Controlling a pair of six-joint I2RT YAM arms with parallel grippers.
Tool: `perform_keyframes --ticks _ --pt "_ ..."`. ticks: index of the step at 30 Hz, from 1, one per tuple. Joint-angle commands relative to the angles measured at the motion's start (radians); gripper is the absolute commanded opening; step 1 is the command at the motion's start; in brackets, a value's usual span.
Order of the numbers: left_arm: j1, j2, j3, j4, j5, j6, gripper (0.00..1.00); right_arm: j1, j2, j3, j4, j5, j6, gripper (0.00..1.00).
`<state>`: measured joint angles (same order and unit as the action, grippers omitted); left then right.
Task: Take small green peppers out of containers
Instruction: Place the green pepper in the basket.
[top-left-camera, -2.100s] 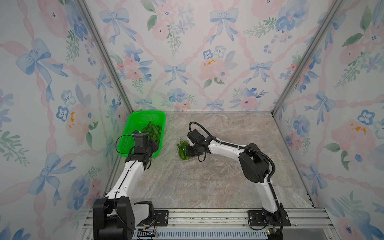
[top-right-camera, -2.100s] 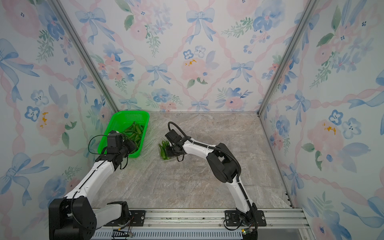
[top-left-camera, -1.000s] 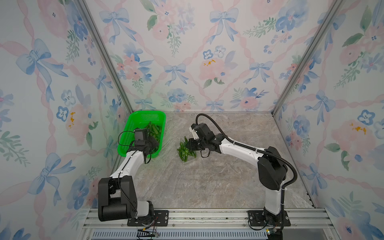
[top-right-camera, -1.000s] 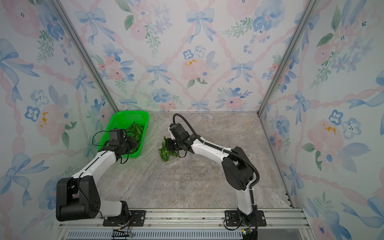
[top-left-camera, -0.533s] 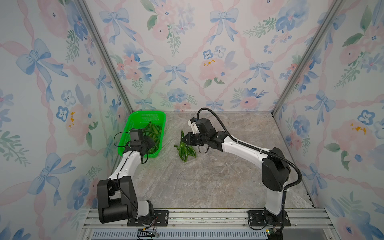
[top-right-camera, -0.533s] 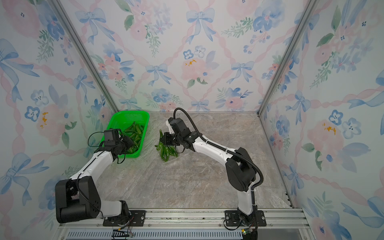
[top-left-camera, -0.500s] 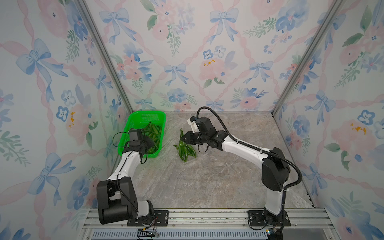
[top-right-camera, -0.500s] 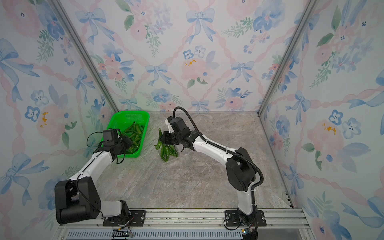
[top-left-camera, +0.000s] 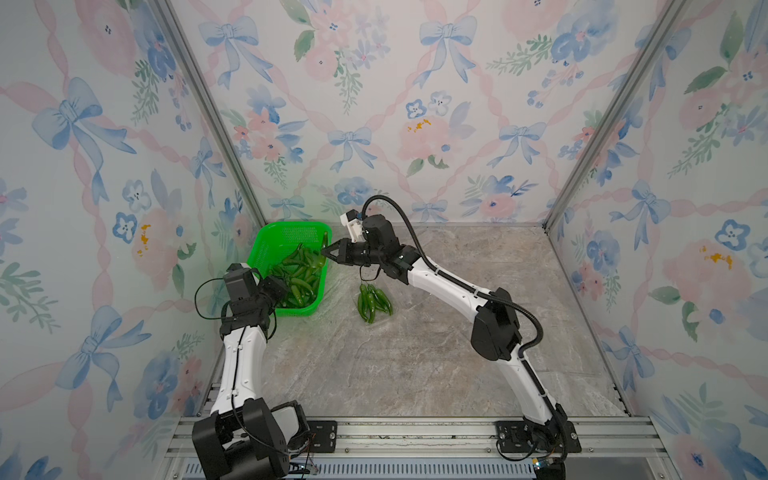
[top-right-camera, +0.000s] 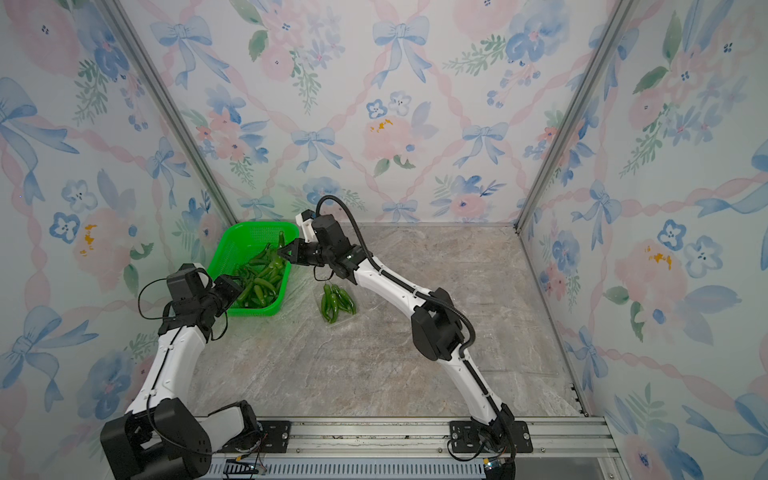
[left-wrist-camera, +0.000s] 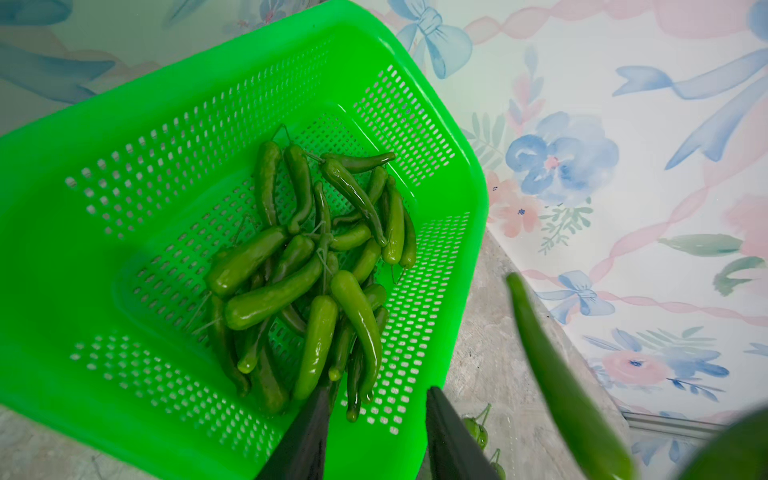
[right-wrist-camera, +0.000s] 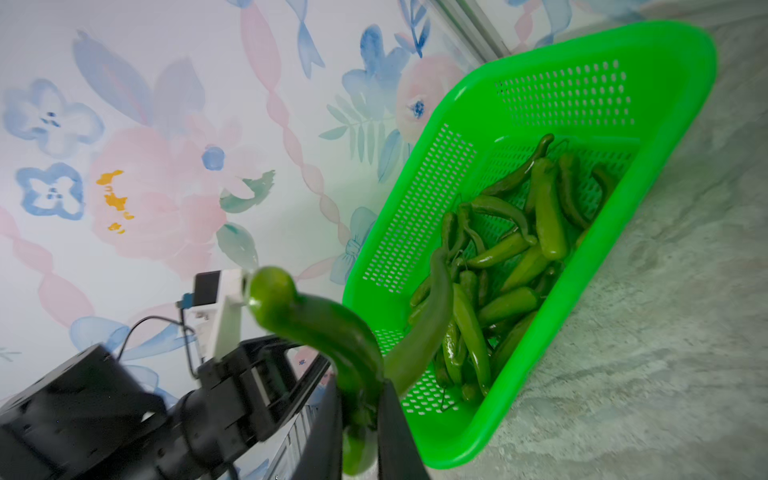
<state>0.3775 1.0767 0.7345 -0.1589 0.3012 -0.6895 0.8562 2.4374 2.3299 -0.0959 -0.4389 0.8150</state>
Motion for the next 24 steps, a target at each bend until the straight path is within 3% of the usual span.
perform_keyframes --ticks 1,4,10,12,14,15,19,22,24 --pt "0.029 -0.089 -0.083 -0.016 0.080 -0.023 0.41 0.034 0.138 0.173 -0.047 -0.021 0.025 0.10" --pt "0.035 -0.117 -0.120 -0.021 0.127 -0.025 0.40 0.043 0.239 0.282 -0.040 -0.026 0.059 0.10" --pt "0.035 -0.130 -0.156 -0.024 0.155 -0.009 0.40 0.040 0.299 0.283 -0.037 -0.021 0.067 0.15" --pt "0.035 -0.126 -0.147 -0.024 0.168 0.003 0.43 0.040 0.310 0.294 -0.066 -0.026 0.057 0.40" --pt "0.034 -0.123 -0.134 -0.024 0.167 0.016 0.45 0.039 0.302 0.298 -0.099 -0.026 0.028 0.56" --pt "0.033 -0.123 -0.128 -0.024 0.167 0.022 0.45 0.037 0.289 0.287 -0.102 -0.027 0.011 0.60" --pt "0.009 -0.112 -0.114 -0.023 0.159 0.033 0.48 0.022 0.201 0.184 -0.099 -0.017 -0.060 0.61" --pt "-0.108 -0.087 -0.065 -0.024 0.121 0.043 0.49 0.010 0.087 0.071 -0.105 -0.005 -0.143 0.59" --pt "-0.280 -0.041 0.010 -0.027 0.044 0.051 0.51 0.005 -0.040 -0.060 -0.129 0.053 -0.243 0.59"
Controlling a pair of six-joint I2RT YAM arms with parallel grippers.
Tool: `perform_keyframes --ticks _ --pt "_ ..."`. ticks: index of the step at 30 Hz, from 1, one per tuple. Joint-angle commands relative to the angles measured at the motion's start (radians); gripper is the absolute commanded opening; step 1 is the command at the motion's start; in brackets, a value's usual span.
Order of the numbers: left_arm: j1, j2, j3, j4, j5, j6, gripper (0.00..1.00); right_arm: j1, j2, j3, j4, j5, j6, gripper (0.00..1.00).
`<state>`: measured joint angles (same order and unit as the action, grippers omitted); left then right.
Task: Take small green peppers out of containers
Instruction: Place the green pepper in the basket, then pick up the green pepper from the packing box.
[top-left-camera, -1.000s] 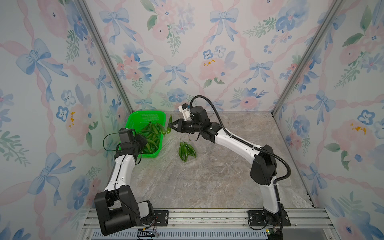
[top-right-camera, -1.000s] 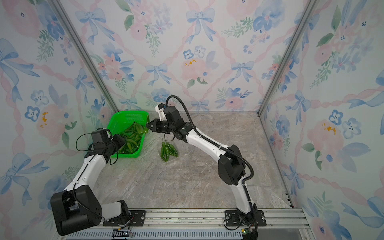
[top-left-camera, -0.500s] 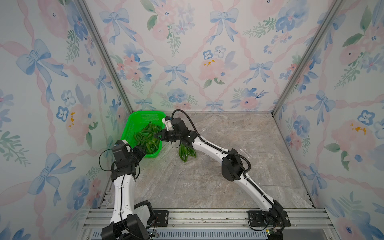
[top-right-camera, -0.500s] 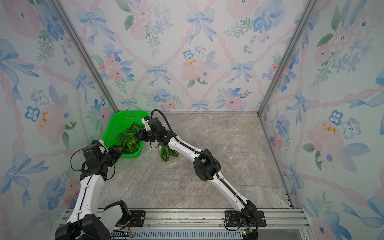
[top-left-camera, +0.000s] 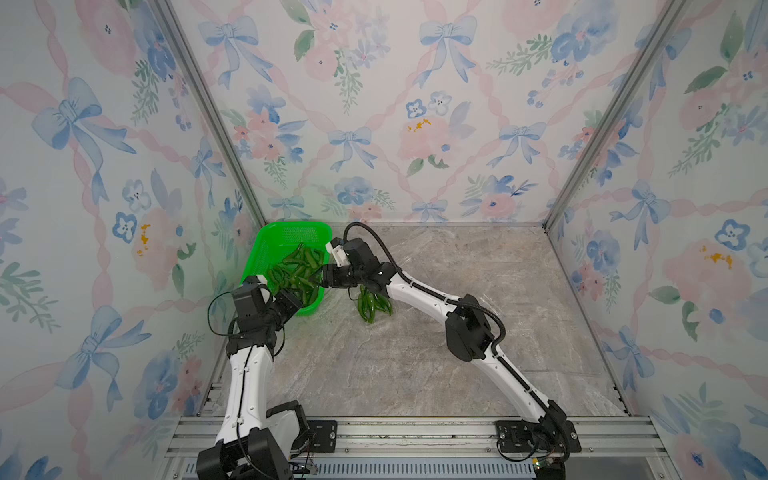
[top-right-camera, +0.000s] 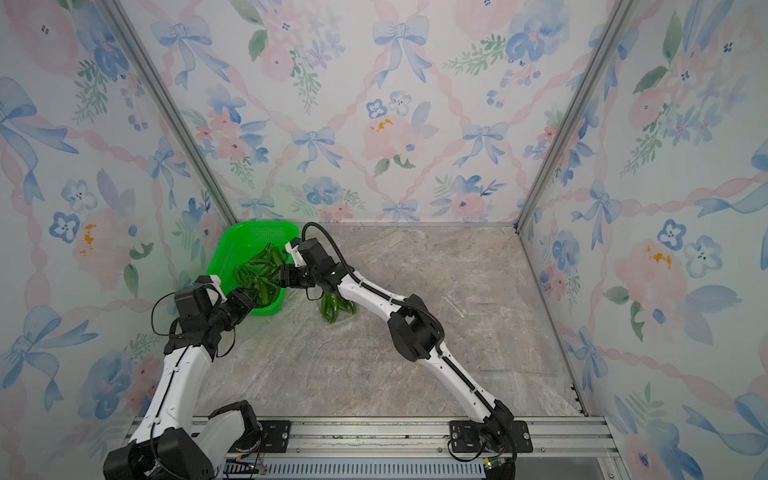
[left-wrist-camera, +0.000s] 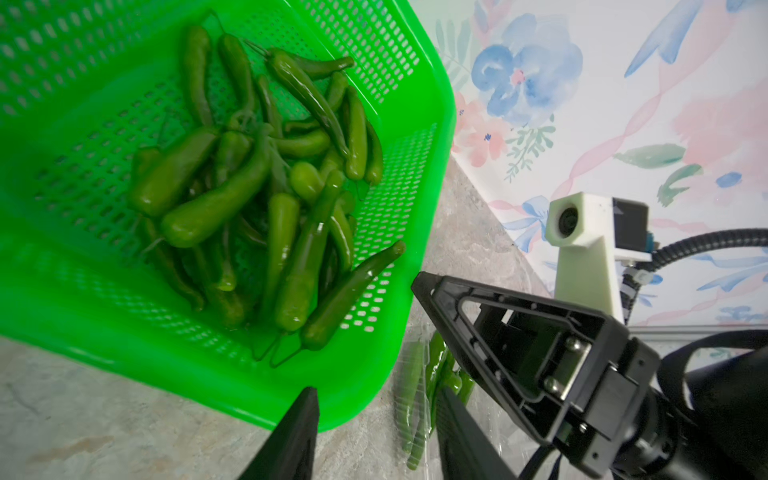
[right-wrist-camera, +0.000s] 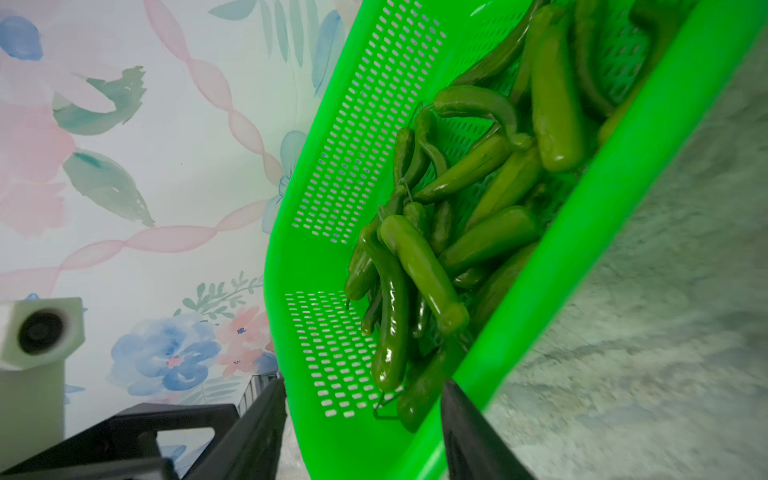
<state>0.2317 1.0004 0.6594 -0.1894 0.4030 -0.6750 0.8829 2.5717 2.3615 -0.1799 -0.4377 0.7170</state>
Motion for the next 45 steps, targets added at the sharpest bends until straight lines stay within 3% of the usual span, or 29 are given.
perform_keyframes --ticks 1,4,6,8,12,17,45 --pt "-0.212 0.062 0.113 0.005 -0.090 0.033 0.51 -0.023 -0.231 -0.152 -0.064 0.091 -0.185 0.59" --pt "-0.426 0.186 0.194 -0.010 -0.185 0.010 0.48 -0.057 -0.417 -0.375 -0.086 0.240 -0.234 0.60" --pt "-0.526 0.266 0.224 -0.013 -0.231 0.001 0.47 -0.097 -0.549 -0.568 -0.052 0.340 -0.215 0.61" --pt "-0.595 0.330 0.238 -0.013 -0.277 0.007 0.47 -0.145 -0.663 -0.756 0.016 0.363 -0.179 0.61" --pt "-0.658 0.423 0.240 -0.010 -0.347 0.014 0.45 -0.243 -0.852 -1.070 0.119 0.391 -0.099 0.61" --pt "-0.680 0.487 0.234 -0.008 -0.391 0.013 0.46 -0.299 -0.985 -1.244 0.117 0.417 -0.099 0.62" --pt "-0.686 0.690 0.309 0.035 -0.433 0.035 0.41 -0.334 -1.025 -1.297 0.114 0.402 -0.100 0.60"
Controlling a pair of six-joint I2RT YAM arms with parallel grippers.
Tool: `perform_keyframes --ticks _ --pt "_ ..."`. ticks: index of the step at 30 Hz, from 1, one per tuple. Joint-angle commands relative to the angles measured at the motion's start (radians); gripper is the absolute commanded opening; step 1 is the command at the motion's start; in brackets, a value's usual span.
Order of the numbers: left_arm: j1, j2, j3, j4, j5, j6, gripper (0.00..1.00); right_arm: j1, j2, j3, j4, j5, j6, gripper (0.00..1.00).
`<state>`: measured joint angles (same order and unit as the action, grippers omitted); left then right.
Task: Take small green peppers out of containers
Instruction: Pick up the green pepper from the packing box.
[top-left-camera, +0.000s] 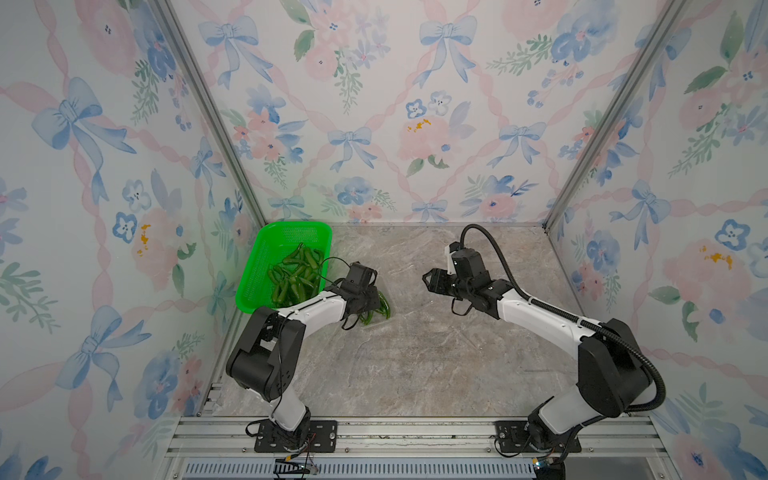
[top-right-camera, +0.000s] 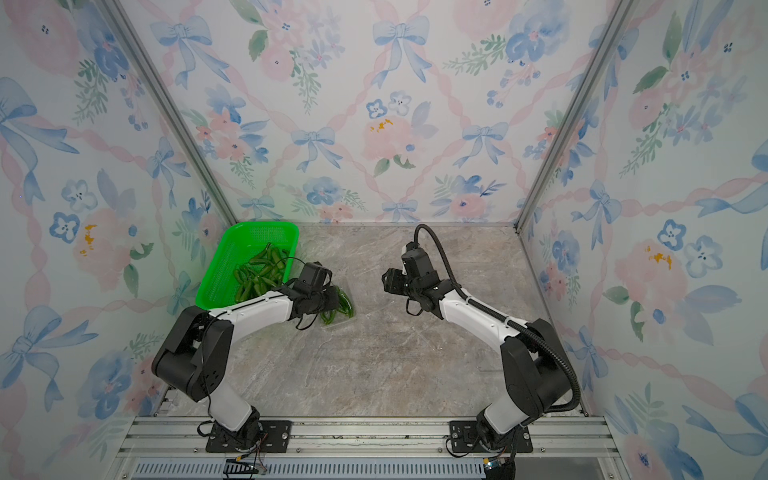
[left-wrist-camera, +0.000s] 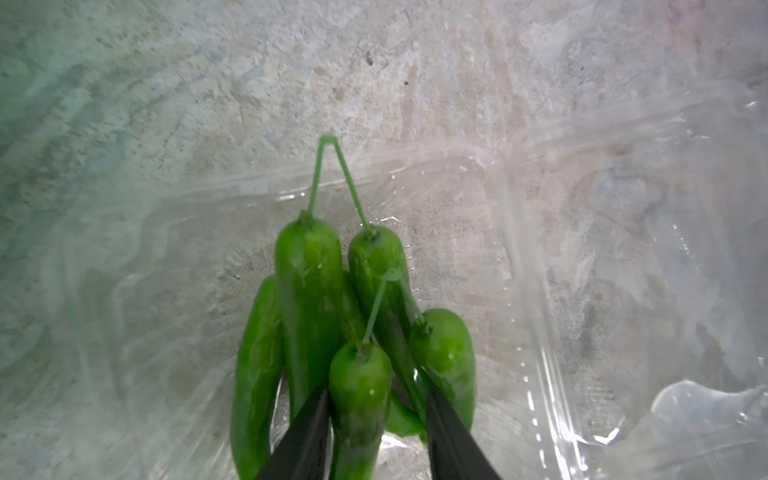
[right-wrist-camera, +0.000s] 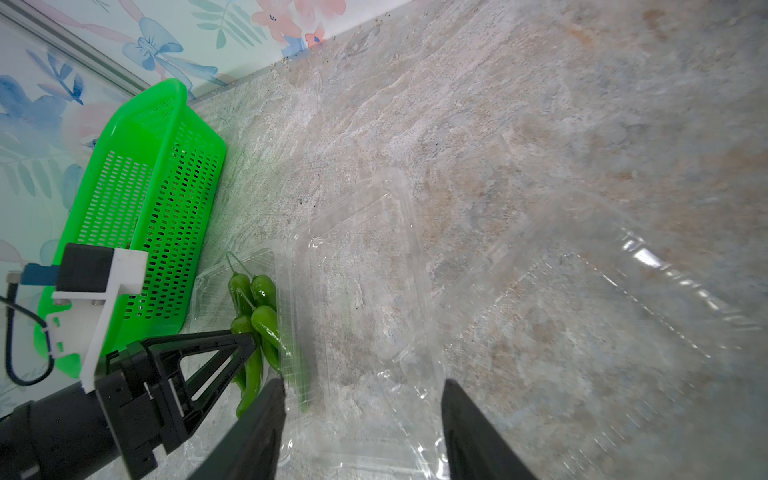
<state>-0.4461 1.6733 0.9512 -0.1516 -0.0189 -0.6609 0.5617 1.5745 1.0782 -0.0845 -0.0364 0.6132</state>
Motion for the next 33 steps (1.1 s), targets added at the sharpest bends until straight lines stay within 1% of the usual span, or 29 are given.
perform_keyframes --ticks 1,11,19,20,22,27,33 --pt "-0.009 0.016 0.018 -0.002 -0.017 0.021 0.41 -0.014 -0.027 -0.014 0.020 -0.002 0.003 0.60" --pt "-0.009 0.031 0.023 -0.002 -0.033 0.021 0.35 -0.017 -0.022 -0.012 0.026 -0.017 0.005 0.59" --pt "-0.008 0.046 0.024 -0.001 -0.057 0.019 0.34 -0.019 -0.028 -0.027 0.040 -0.026 0.005 0.59" --pt "-0.009 0.047 0.024 0.001 -0.061 0.017 0.30 -0.019 -0.028 -0.028 0.040 -0.027 0.005 0.59" --pt "-0.010 0.049 0.024 0.002 -0.056 0.015 0.27 -0.020 -0.030 -0.026 0.037 -0.030 0.005 0.59" --pt "-0.009 0.049 0.023 0.002 -0.046 0.024 0.11 -0.023 -0.044 -0.032 0.034 -0.026 0.002 0.59" --pt "-0.011 0.013 0.009 0.003 -0.022 0.024 0.03 -0.024 -0.047 -0.029 0.031 -0.034 0.005 0.59"
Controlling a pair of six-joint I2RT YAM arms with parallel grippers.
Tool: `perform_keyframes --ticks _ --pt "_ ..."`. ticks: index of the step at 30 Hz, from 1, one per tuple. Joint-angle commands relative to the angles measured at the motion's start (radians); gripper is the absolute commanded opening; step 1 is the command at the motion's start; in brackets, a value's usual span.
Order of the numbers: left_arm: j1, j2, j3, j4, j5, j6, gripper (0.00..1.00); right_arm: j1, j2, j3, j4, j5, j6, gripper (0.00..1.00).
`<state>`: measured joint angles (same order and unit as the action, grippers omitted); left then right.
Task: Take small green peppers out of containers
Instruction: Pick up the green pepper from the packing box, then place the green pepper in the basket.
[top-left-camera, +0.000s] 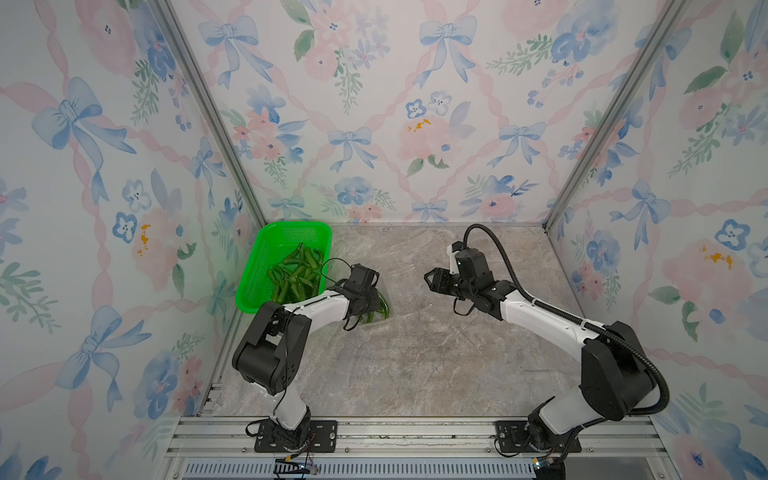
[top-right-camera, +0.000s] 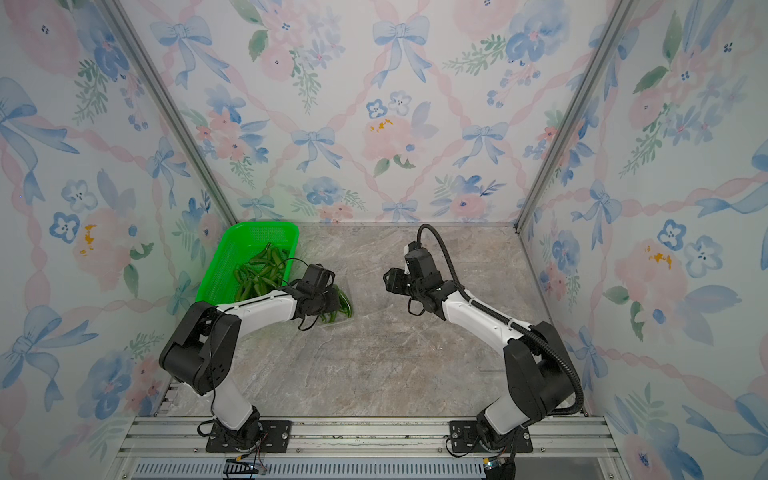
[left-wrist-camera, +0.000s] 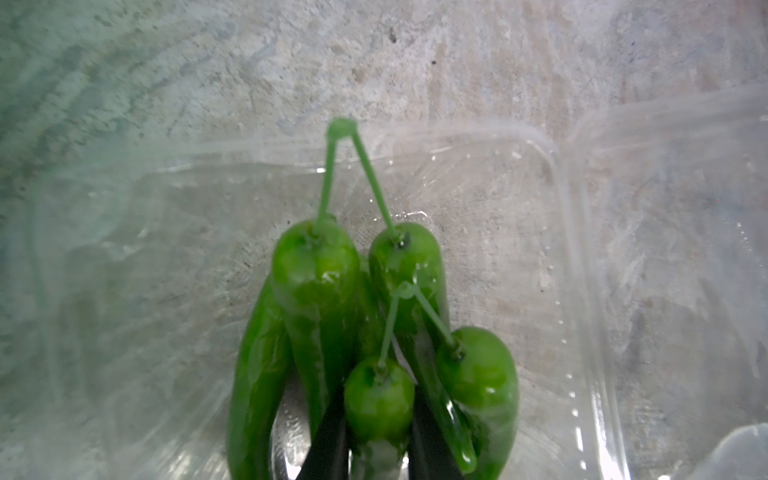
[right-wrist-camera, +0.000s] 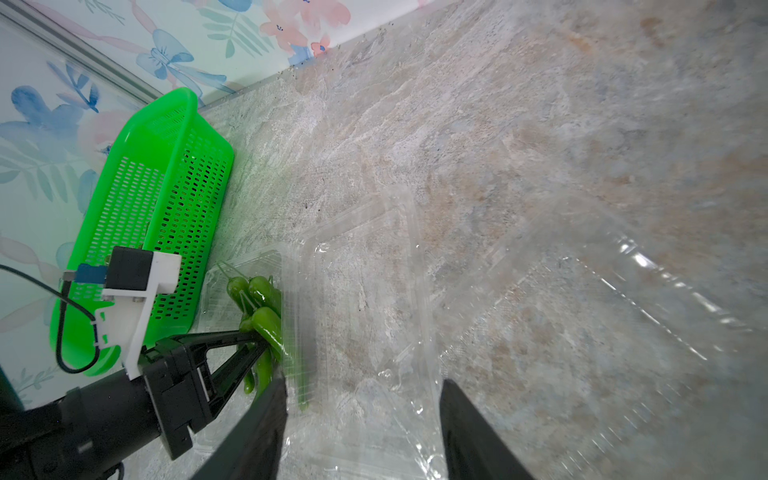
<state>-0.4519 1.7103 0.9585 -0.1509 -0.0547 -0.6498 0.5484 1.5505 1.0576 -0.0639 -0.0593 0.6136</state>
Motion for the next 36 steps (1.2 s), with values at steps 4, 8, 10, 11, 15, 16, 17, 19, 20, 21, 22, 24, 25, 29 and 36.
perform_keyframes --ticks 4,8,10,11,15,16,17,19,20,21,22,24,25,29,36 --pt "-0.002 -0.085 -0.019 0.001 0.029 0.017 0.01 -0.008 -0.024 0.007 0.006 -0.014 0.005 0.59" --pt "0.000 -0.153 -0.039 0.000 0.042 0.022 0.01 -0.002 -0.028 0.019 0.003 -0.013 0.002 0.59" --pt "0.001 -0.178 -0.044 0.000 0.045 0.021 0.01 0.003 -0.031 0.027 -0.002 -0.010 0.000 0.59" --pt "0.001 -0.190 -0.045 -0.001 0.048 0.023 0.01 0.005 -0.032 0.031 -0.004 -0.010 -0.001 0.59" --pt "0.005 -0.221 -0.046 -0.001 0.055 0.026 0.00 0.015 -0.040 0.039 -0.008 -0.004 -0.005 0.59" --pt "0.010 -0.227 -0.046 -0.002 0.056 0.026 0.00 0.016 -0.040 0.041 -0.010 -0.004 -0.005 0.59" --pt "0.014 -0.239 -0.049 -0.003 0.057 0.026 0.00 0.019 -0.039 0.044 -0.011 -0.004 -0.003 0.59" --pt "0.022 -0.267 -0.053 -0.006 0.051 0.030 0.00 0.026 -0.041 0.048 -0.011 -0.003 -0.006 0.59" --pt "0.031 -0.282 -0.057 -0.006 0.052 0.031 0.00 0.031 -0.043 0.051 -0.014 -0.001 -0.007 0.59" --pt "0.042 -0.298 -0.059 -0.008 0.055 0.032 0.01 0.035 -0.040 0.053 -0.019 0.003 -0.008 0.59" --pt "0.051 -0.313 -0.063 -0.009 0.058 0.032 0.01 0.038 -0.041 0.054 -0.020 0.005 -0.009 0.59" --pt "0.073 -0.343 -0.068 -0.013 0.064 0.037 0.01 0.042 -0.035 0.058 -0.019 0.005 -0.010 0.59" --pt "0.083 -0.354 -0.069 -0.015 0.071 0.039 0.01 0.043 -0.034 0.062 -0.021 0.004 -0.009 0.59" --pt "0.134 -0.401 -0.060 -0.039 0.088 0.056 0.02 0.052 -0.018 0.079 -0.025 -0.004 -0.011 0.59" --pt "0.313 -0.508 -0.039 -0.065 0.123 0.070 0.06 0.073 0.031 0.126 -0.040 -0.040 -0.024 0.59"
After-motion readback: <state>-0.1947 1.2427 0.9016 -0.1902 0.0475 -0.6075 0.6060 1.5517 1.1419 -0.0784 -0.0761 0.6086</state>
